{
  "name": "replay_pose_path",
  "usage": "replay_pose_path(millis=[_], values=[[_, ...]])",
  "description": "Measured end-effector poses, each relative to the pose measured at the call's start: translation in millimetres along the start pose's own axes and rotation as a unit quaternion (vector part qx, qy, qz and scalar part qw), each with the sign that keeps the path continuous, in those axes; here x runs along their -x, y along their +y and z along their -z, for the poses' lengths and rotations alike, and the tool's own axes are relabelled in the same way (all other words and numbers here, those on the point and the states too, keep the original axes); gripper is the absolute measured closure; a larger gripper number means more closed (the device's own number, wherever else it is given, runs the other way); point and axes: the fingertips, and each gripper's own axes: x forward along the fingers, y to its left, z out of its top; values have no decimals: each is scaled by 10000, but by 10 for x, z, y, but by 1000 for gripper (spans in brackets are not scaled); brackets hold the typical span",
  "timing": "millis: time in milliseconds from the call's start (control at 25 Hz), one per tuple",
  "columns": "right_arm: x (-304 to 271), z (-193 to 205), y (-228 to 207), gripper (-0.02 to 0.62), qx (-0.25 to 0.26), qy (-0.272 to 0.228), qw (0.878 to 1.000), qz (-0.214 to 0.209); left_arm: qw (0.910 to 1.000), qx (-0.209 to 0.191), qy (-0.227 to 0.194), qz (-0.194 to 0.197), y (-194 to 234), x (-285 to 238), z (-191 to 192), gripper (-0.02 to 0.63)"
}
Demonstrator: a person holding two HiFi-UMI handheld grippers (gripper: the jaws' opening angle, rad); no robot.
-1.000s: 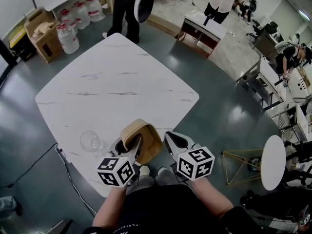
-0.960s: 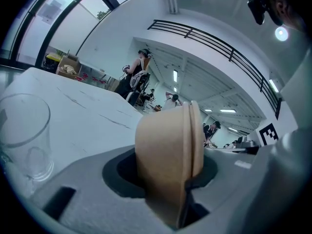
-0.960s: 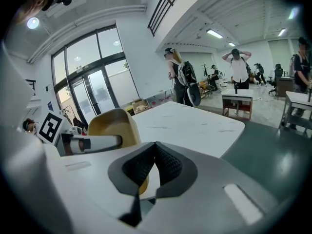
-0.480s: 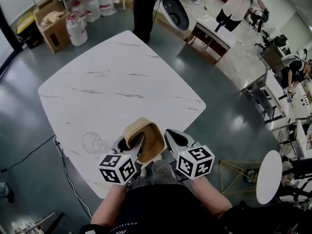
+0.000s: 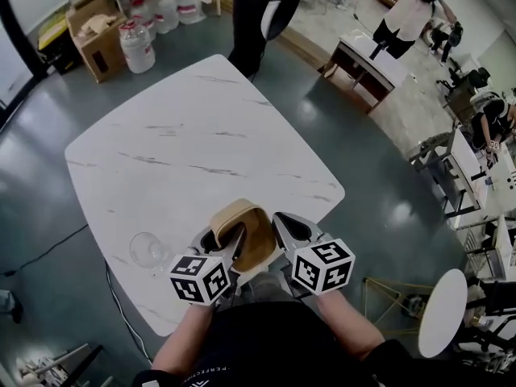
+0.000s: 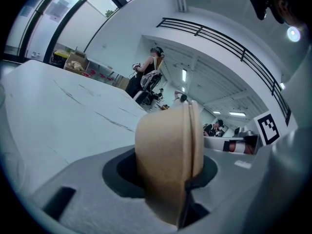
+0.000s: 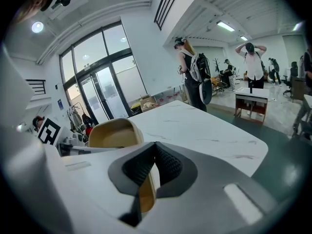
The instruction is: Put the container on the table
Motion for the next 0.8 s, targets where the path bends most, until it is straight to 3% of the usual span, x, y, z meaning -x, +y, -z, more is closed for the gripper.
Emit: replay_pose_path(millis=[400,800], values=[[-127,-119,-326,595,-51,88,9996,-266,9994,136,71,-318,44,-338,-28,442],[-220,-144,-439,595,-165,127,9988,-437,9985,305,225,-395,71,-511,-10,433]])
